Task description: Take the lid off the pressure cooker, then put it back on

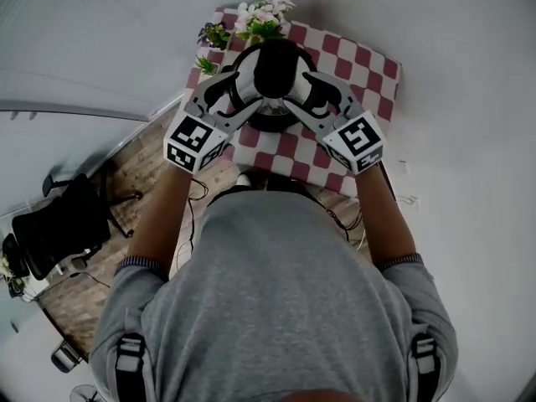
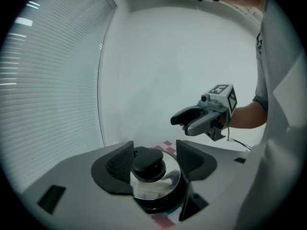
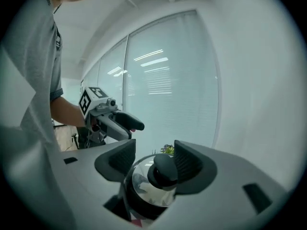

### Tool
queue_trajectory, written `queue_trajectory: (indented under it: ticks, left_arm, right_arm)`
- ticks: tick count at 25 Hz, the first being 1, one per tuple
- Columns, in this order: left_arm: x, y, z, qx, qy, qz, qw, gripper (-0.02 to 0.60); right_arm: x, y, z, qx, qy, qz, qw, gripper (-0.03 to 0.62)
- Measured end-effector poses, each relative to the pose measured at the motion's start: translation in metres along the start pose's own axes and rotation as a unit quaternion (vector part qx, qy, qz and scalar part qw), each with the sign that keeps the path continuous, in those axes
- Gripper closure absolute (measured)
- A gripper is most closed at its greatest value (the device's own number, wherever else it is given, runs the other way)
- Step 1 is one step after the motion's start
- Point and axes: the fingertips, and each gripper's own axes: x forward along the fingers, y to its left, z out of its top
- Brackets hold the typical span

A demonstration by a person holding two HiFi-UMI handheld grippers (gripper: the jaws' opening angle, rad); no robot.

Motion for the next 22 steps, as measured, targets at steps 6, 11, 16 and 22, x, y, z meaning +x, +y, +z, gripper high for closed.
queue_trajectory:
  ticks: [6,11,16,22]
  left_arm:
    - [-0.049,-0.014,0.014,-0.017,-0.112,0.014,0.9935,0.402]
    - [-0.083,-0.022,0.005,-0.006,-0.141,0.006,0.99,0.489]
    - [-0.111,-0.033,0.002,0.004,-0.153,-0.009,0.9882,0.565]
    - [-0.127,-0.051,0.002,0.017,-0.163,-0.049,0.9852,0.565]
  right_arm:
    - [-0.024,0.038,0.012,0.013,-0.064,-0.079,0.995,0.437]
    - [-0.036,0.068,0.02,0.019,-0.089,-0.14,0.986,0.574]
    - [-0.043,0.103,0.02,0.024,-0.095,-0.166,0.981,0.586]
    - [-0.054,0.128,0.023,0.031,-0.108,-0.201,0.973,0.587]
